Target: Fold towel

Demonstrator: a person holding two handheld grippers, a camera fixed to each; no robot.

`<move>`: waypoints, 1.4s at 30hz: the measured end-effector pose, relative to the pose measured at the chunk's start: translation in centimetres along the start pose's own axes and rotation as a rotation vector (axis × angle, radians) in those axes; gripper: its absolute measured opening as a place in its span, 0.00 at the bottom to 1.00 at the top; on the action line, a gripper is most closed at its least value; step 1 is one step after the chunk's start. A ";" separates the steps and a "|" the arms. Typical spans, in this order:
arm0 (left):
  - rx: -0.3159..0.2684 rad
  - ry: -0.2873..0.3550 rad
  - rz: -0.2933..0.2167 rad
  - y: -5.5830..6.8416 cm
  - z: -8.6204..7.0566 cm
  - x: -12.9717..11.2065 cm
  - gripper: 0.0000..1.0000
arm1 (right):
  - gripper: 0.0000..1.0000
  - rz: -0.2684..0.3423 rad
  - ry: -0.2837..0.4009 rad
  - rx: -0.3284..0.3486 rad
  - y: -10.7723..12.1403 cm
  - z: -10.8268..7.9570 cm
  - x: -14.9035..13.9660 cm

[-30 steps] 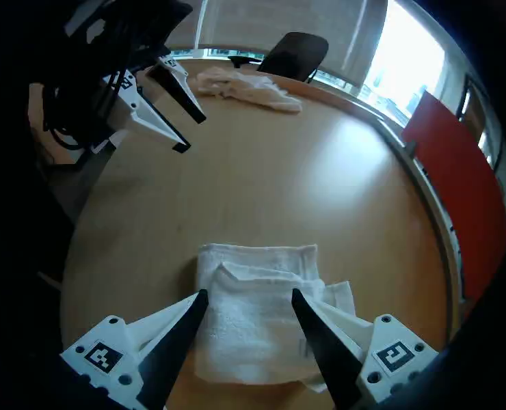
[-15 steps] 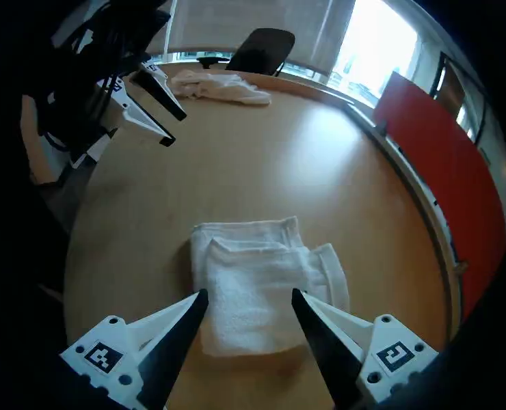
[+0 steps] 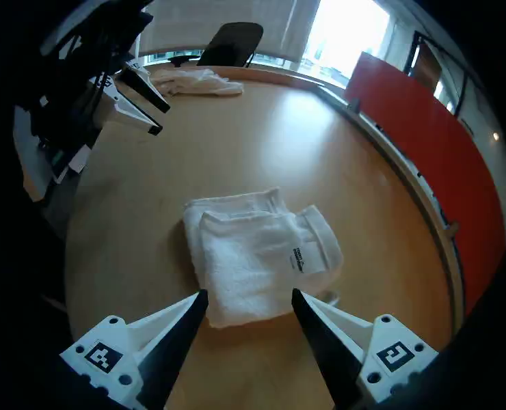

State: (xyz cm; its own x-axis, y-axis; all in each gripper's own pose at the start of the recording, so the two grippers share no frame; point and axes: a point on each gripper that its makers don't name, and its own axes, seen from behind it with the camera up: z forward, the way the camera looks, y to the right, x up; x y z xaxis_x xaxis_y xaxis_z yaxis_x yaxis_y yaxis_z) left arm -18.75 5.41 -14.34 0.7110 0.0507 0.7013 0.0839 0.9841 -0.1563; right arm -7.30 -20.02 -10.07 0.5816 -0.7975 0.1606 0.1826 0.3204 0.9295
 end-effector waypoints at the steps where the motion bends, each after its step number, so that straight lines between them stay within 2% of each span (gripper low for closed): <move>1: -0.001 0.000 0.002 0.0 0.0 0.0 0.95 | 0.95 0.009 -0.002 -0.004 0.0 0.0 -0.1; 15: -0.008 0.003 0.017 0.4 0.2 0.3 0.95 | 0.95 0.100 -0.030 -0.034 -1.5 0.5 -2.3; 22: -0.008 0.003 0.018 0.4 0.2 0.3 0.95 | 0.94 0.169 -0.045 -0.056 -1.9 0.9 -3.2; 26: -0.007 0.001 0.016 0.4 0.2 0.2 0.95 | 0.88 0.212 -0.052 -0.061 -2.3 1.2 -3.6; 36: 0.001 0.003 0.008 0.2 0.2 0.1 0.95 | 0.61 0.341 -0.064 -0.071 -2.9 1.4 -4.4; 42: 0.007 0.009 0.004 0.0 0.3 0.2 0.95 | 0.59 0.388 -0.063 -0.072 -3.2 1.5 -4.7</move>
State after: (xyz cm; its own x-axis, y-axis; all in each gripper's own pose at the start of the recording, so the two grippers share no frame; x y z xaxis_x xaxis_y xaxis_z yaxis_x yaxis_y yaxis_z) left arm -18.82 5.45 -14.03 0.7175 0.0532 0.6945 0.0762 0.9851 -0.1542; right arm -11.76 -18.07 -13.32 0.5686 -0.6396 0.5173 0.0157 0.6372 0.7705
